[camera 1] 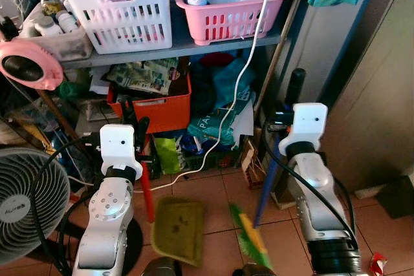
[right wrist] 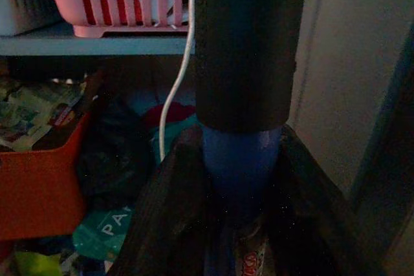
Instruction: Sweep floor
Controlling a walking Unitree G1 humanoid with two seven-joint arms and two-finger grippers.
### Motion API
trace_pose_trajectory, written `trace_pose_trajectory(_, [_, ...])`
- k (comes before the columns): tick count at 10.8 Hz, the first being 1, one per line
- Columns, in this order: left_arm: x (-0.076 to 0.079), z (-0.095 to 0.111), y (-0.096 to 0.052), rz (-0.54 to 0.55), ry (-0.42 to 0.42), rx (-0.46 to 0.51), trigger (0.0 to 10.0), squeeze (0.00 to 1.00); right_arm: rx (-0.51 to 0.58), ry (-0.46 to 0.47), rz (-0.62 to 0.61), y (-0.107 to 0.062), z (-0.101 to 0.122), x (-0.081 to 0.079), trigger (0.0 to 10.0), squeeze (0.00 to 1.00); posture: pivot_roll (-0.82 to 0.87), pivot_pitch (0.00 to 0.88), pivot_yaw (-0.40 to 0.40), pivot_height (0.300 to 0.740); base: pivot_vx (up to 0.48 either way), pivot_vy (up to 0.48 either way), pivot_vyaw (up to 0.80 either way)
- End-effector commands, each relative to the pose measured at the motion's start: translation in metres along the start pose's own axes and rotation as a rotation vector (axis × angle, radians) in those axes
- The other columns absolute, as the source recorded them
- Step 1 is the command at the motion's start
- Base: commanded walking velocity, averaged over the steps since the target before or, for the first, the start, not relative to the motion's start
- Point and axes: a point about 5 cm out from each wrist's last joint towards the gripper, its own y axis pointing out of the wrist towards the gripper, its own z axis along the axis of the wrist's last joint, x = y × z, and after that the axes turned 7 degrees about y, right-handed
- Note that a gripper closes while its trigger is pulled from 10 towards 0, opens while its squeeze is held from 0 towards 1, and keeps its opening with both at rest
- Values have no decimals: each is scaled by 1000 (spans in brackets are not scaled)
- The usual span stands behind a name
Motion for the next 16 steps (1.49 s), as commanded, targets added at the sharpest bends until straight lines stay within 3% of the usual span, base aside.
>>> trace_pose_trajectory(1, [-3,10,-1,12,13,38,10000,0,22,7,21,2,4,-3,10000,0,-23,44,70,740,-274,0,0])
trace_pose_trajectory(8, [-3,9,-2,-10,31,21,10000,0,-10,-23,30,3,-4,7,10000,0,-13,85,61,740,-289,0,0])
trace_pose_trajectory(16, [5,14,4,-29,15,34,10000,0,11,1,42,9,0,2,10000,0,-23,85,71,740,-251,0,0])
